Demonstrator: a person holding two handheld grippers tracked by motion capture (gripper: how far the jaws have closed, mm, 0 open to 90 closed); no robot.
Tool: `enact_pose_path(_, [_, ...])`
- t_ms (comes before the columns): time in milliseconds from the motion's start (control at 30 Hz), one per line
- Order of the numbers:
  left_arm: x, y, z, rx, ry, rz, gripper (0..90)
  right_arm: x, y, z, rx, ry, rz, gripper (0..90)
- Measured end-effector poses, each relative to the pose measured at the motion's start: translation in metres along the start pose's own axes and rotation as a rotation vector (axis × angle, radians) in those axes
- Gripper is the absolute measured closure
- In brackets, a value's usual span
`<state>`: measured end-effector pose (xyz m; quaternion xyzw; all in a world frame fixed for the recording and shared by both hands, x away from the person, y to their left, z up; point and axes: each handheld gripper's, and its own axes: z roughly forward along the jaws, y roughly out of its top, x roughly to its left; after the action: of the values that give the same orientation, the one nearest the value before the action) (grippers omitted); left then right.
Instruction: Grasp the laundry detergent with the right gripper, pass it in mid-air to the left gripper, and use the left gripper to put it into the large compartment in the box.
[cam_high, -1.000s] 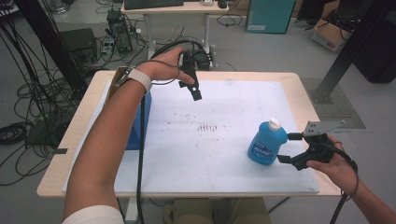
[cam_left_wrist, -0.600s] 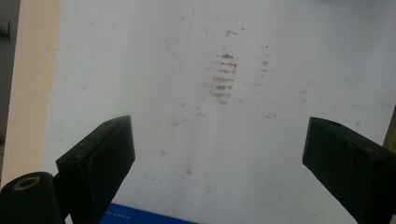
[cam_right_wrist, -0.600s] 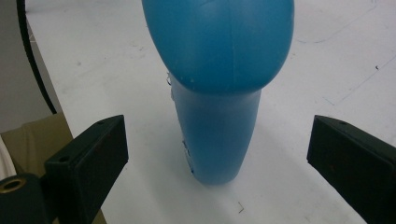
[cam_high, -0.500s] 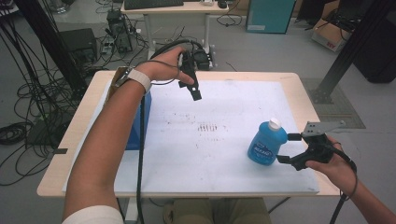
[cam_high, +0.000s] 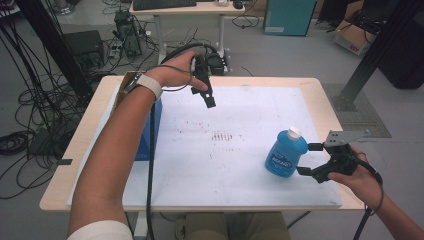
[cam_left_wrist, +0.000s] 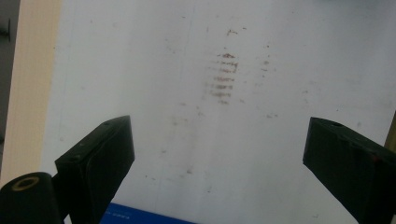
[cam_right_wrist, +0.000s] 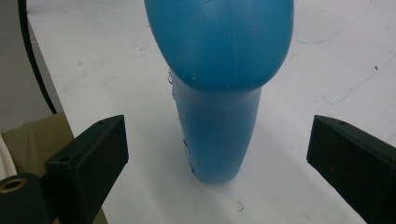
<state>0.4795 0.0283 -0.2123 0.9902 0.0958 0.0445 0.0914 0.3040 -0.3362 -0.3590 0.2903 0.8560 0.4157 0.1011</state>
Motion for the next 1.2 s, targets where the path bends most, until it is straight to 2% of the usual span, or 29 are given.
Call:
enact_pose_path(33, [0.0003, 0.0000, -0.0004, 0.001, 0.008, 0.008, 9.3, -0.0001, 0.0001, -0.0003, 0.006, 0.003, -0.003, 5.8])
enact_pose_path(67, [-0.0013, -0.0004, 0.0005, -0.017, 0.007, -0.018, 9.3, 0.0003, -0.0001, 0.0002, 0.000, 0.001, 0.000, 5.8])
enact_pose_path(100, [-0.0016, -0.0006, 0.0004, -0.020, 0.001, -0.026, 9.3, 0.0002, -0.0002, 0.0002, 0.001, 0.002, -0.001, 5.8])
enact_pose_path(133, [0.0004, -0.0003, -0.0015, 0.005, 0.004, 0.005, 9.3, 0.0002, -0.0001, 0.0002, 0.000, 0.002, -0.001, 5.9])
enact_pose_path(167, [-0.0010, -0.0006, -0.0002, -0.016, 0.006, -0.016, 9.3, 0.0002, 0.0001, -0.0002, 0.003, 0.002, -0.002, 5.9])
enact_pose_path(200, [0.0001, -0.0005, -0.0009, 0.002, 0.010, 0.005, 9.4, 0.0006, 0.0002, 0.0001, -0.003, 0.000, 0.001, 5.9])
enact_pose_path(233, [0.0000, -0.0005, -0.0005, 0.001, 0.013, 0.006, 9.4, 0.0005, 0.0003, -0.0001, -0.003, 0.002, 0.000, 5.9])
enact_pose_path(267, [-0.0016, -0.0006, 0.0008, -0.020, 0.012, -0.019, 9.3, 0.0005, 0.0004, -0.0003, 0.001, 0.002, -0.001, 5.9])
enact_pose_path(400, [0.0003, 0.0006, -0.0008, 0.007, 0.007, 0.012, 9.4, 0.0005, 0.0002, -0.0005, 0.003, 0.001, -0.004, 5.9])
enact_pose_path(500, [0.0004, 0.0008, -0.0007, 0.008, 0.006, 0.015, 9.3, 0.0010, -0.0003, -0.0003, -0.001, 0.000, 0.001, 5.9])
enact_pose_path(633, [-0.0001, 0.0011, -0.0007, 0.005, 0.006, 0.013, 9.3, 0.0009, -0.0004, -0.0010, -0.001, 0.000, 0.000, 5.8])
enact_pose_path(667, [-0.0024, 0.0008, 0.0010, -0.024, 0.003, -0.023, 9.3, 0.0012, -0.0004, -0.0012, -0.002, -0.001, 0.002, 5.8])
enact_pose_path(700, [-0.0002, 0.0011, -0.0007, 0.004, 0.006, 0.013, 9.3, 0.0012, -0.0004, -0.0012, -0.001, -0.001, 0.002, 5.9])
enact_pose_path(733, [-0.0002, 0.0011, -0.0006, 0.005, 0.007, 0.012, 9.3, 0.0013, -0.0004, -0.0012, -0.002, -0.001, 0.002, 5.8])
enact_pose_path(767, [-0.0022, 0.0007, 0.0010, -0.021, 0.003, -0.020, 9.3, 0.0013, -0.0005, -0.0011, -0.003, -0.001, 0.002, 5.8])
enact_pose_path(800, [0.0000, 0.0011, -0.0007, 0.006, 0.007, 0.014, 9.4, 0.0013, -0.0005, -0.0010, -0.003, -0.002, 0.001, 5.9])
enact_pose_path(1200, [-0.0012, 0.0003, -0.0016, -0.002, 0.006, 0.001, 9.4, 0.0016, 0.0005, -0.0008, -0.004, -0.002, -0.002, 5.9])
